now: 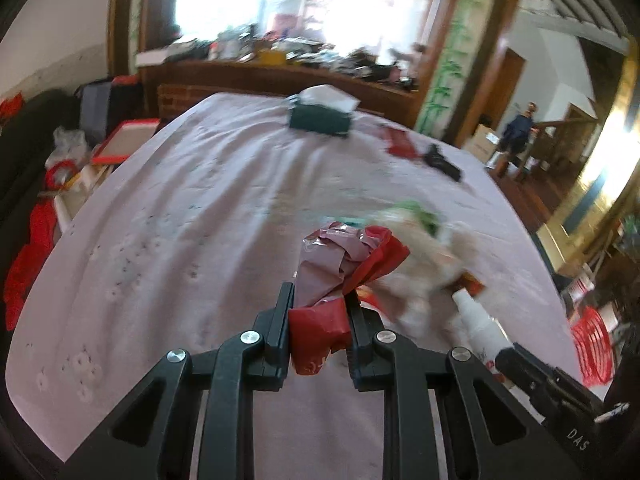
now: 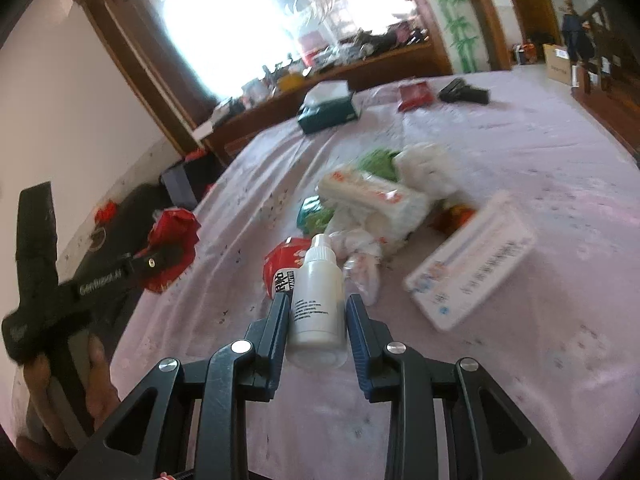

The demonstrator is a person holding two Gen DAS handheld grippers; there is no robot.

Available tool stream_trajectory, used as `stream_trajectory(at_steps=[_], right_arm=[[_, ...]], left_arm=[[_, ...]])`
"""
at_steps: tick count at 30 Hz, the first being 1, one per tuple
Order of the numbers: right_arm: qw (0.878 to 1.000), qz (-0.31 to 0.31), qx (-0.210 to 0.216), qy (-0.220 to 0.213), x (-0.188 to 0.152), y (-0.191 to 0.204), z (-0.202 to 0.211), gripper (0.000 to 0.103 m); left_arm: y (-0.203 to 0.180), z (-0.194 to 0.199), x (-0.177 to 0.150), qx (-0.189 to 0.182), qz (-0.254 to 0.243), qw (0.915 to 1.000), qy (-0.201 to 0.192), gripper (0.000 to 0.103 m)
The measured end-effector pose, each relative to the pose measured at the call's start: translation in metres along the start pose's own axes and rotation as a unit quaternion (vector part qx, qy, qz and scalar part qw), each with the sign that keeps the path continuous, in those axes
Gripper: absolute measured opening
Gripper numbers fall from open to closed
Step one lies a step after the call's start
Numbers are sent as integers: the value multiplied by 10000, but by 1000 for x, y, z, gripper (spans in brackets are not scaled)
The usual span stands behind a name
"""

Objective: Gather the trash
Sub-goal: 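Grasp the crumpled red wrapper with the left tool while the right tool grasps the white bottle, then carry the red wrapper with the left tool while the right tool carries the bottle toward the basket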

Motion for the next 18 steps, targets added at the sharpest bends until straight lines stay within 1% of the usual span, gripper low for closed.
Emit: stream_trajectory(at_steps=[4, 12, 18], right_arm=[[9990, -78, -247, -358, -2, -11, 50, 31], [9911, -203, -787, -1053, -13, -32, 145, 31], [9835, -307, -1083, -1414, -24, -39, 196, 31]], left_arm=[[-41, 23, -19, -251, -261, 9993, -96, 21], [-101, 62, -47, -607, -702, 9952, -317, 21], [-136, 87, -62, -865, -974, 9904, -456, 21]])
Point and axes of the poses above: each gripper's, at about its wrist camera, not at the fingertips, and z roughly against the way its jaws point, y to its left, x to its top, the point moved 5 cm from there along -z, roughly the way its jaws point, and after that the axes turned 14 degrees about z, right-handed, at the moved point
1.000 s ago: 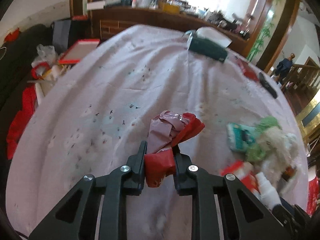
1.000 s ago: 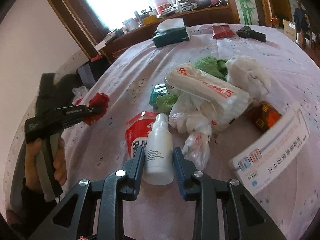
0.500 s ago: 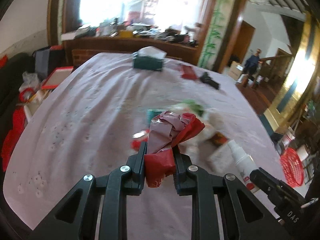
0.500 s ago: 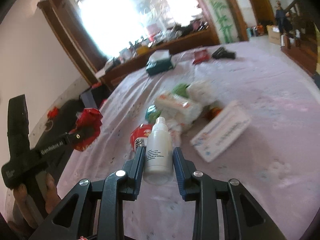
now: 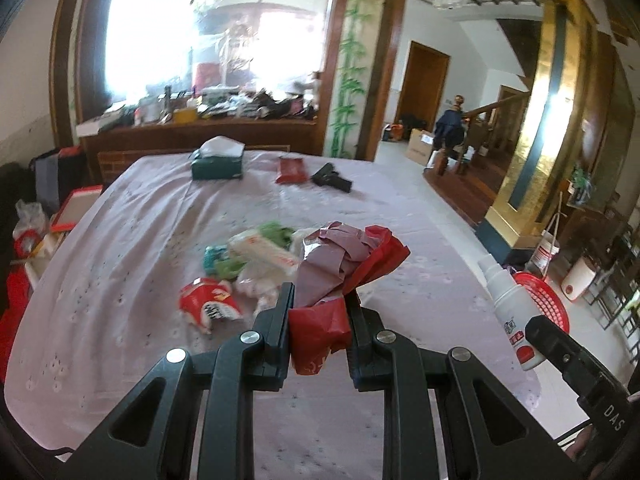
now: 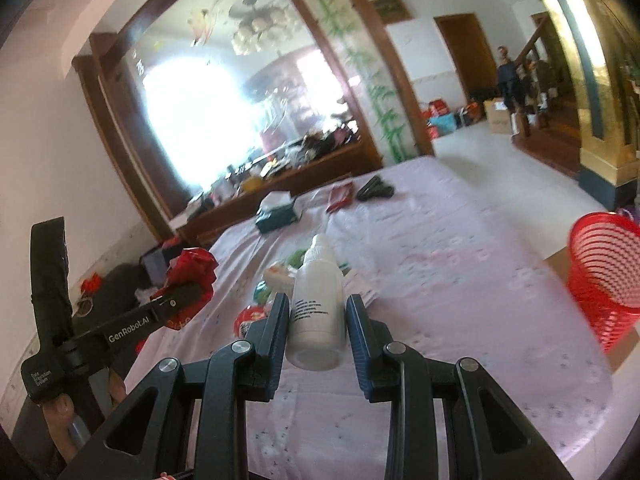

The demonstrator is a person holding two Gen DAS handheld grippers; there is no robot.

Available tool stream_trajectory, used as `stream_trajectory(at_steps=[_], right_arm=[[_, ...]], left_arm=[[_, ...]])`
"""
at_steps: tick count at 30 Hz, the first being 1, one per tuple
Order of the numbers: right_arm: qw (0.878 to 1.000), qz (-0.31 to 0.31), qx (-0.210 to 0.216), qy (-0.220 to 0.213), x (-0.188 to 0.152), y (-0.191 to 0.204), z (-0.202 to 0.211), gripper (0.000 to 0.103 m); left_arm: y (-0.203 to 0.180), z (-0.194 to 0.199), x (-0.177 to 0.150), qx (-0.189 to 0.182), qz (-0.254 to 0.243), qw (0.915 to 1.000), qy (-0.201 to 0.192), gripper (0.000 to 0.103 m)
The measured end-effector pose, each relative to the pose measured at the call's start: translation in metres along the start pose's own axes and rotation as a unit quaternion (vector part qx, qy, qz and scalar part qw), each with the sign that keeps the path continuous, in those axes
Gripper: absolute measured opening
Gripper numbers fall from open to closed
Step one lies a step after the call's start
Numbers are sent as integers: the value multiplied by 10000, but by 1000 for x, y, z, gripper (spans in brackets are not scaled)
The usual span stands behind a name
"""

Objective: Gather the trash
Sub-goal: 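Carry the red wrapper with the left tool while the right tool carries the bottle toward the basket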

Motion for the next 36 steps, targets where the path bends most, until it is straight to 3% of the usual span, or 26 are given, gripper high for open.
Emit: stream_trajectory(at_steps=[17, 36], right_arm=[[9933, -233, -970, -584, 4, -49, 84, 31], [9825, -531, -1570, -855, -6, -98, 140, 31]], left_arm=[[-93, 27, -21, -914, -564, 9942, 32, 21], [-175, 20, -57, -1377, -1156, 9830, 361, 21]])
Point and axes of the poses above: each gripper's, at about its wrist camera, not at the fingertips, and z roughly against the way its jaws point, y to its left, x to its top, the point moved 5 cm from there along -z, roughly the way its jaws point, and after that the axes turned 14 degrees about z, right-handed, at the moved point
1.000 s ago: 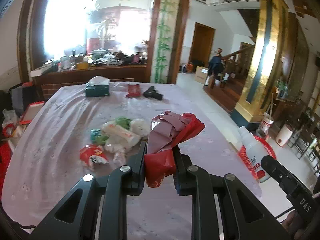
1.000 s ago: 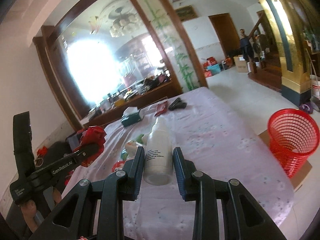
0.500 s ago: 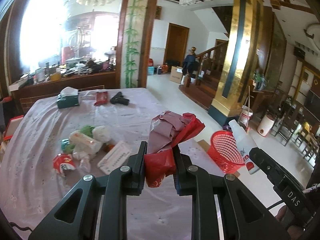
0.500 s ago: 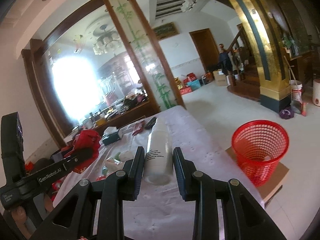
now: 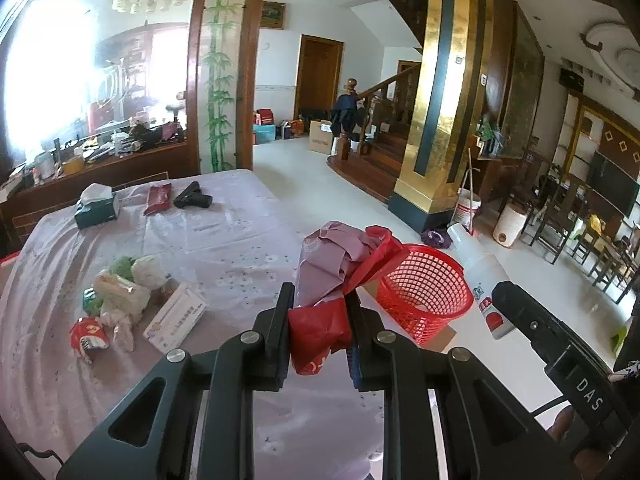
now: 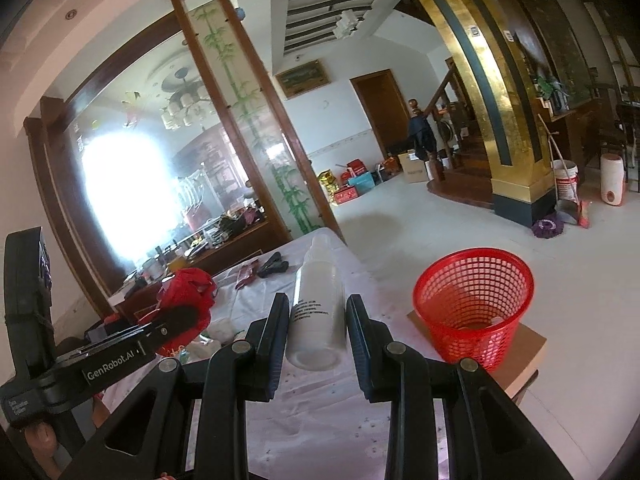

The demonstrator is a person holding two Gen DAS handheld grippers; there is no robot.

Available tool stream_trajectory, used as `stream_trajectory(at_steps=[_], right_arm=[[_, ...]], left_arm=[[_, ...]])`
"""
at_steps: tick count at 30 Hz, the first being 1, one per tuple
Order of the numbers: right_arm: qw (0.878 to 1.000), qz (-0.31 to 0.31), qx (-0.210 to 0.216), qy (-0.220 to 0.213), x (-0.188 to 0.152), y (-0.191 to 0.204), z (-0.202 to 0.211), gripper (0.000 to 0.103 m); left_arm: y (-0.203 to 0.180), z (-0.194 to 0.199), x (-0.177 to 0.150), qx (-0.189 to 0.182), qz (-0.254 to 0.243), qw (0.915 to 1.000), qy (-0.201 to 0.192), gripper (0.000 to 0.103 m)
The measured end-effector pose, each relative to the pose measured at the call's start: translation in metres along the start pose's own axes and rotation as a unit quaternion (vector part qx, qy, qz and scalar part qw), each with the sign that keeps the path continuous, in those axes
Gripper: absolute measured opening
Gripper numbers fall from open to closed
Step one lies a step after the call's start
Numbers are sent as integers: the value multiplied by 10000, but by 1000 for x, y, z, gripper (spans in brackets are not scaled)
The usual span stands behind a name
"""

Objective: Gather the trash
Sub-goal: 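Carry the red wrapper with the left tool while the right tool carries the bottle toward the basket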

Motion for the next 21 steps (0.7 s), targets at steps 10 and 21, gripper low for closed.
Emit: stream_trajectory(at_steps=[10, 21], right_arm=[[9998, -113, -132, -32, 2, -21, 0, 31], [9989, -277, -374, -39, 1, -55, 0, 31]], left_arm=[[-25, -19, 0, -101, -226, 9997, 71, 21], [-54, -40, -2, -324, -397, 9985, 213, 21]])
Point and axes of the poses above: each gripper's, at about its wrist camera, not at the fingertips, and z roughly against the way its jaws point, y to its left, x to its top, the point moved 5 cm from there along -z, roughly the way its jaws point, and after that the axes turned 14 degrees about z, right-handed, at the moved point
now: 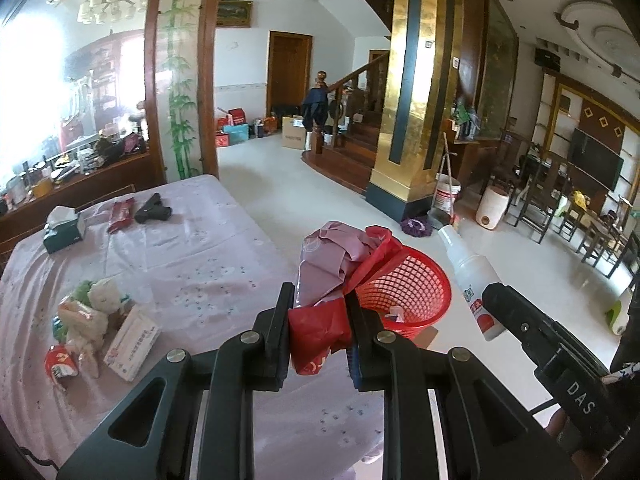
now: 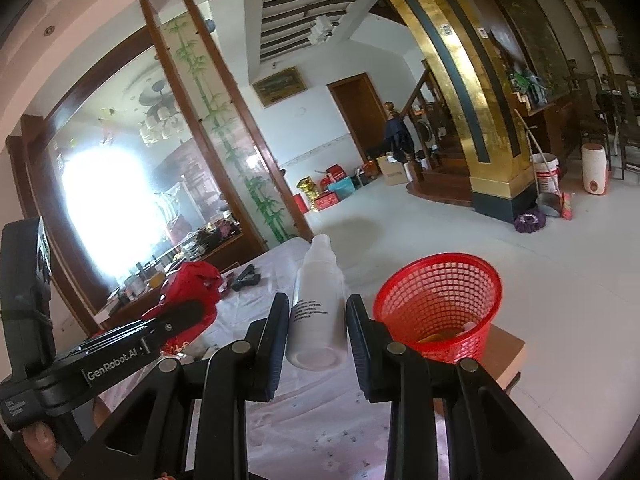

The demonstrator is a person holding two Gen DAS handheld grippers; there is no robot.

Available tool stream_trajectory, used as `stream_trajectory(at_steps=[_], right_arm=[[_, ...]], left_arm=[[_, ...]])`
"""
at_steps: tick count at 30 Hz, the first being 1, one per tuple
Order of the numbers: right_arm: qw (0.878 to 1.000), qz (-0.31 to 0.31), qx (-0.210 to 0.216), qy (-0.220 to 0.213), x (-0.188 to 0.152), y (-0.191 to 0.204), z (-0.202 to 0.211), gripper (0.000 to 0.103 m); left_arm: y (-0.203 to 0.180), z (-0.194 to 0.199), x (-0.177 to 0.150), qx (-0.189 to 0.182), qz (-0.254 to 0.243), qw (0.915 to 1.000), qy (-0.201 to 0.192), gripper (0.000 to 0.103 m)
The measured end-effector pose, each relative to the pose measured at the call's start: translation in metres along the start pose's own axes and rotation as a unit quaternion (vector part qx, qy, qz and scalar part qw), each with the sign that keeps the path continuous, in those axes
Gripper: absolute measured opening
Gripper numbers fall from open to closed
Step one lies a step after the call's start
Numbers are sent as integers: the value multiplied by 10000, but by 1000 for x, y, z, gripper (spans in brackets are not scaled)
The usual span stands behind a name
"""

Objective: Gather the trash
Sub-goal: 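Carry the red wrapper with the left tool while the right tool carries the bottle toward the basket, then open the left tool over the basket while the right tool releases the white bottle into it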

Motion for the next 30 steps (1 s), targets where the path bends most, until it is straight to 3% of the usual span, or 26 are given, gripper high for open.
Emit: stream_trajectory(at_steps=[10, 30], right_arm=[[9993, -214, -291, 75, -1, -38, -12, 31], [9966, -551, -437, 435, -10, -87, -66, 31]], left_arm=[[-20, -34, 5, -325, -68, 9992, 220, 21], [-43, -119, 9, -251, -136, 9980, 569, 21]])
Point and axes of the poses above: each gripper's, at about its wrist camera, not at the fingertips, and z roughly against the way its jaws point, y to its left, x to its top, the point moved 5 cm from there along -z, roughly the way its jaws point, and after that the axes turned 14 degrees about z, right-handed, at the moved point
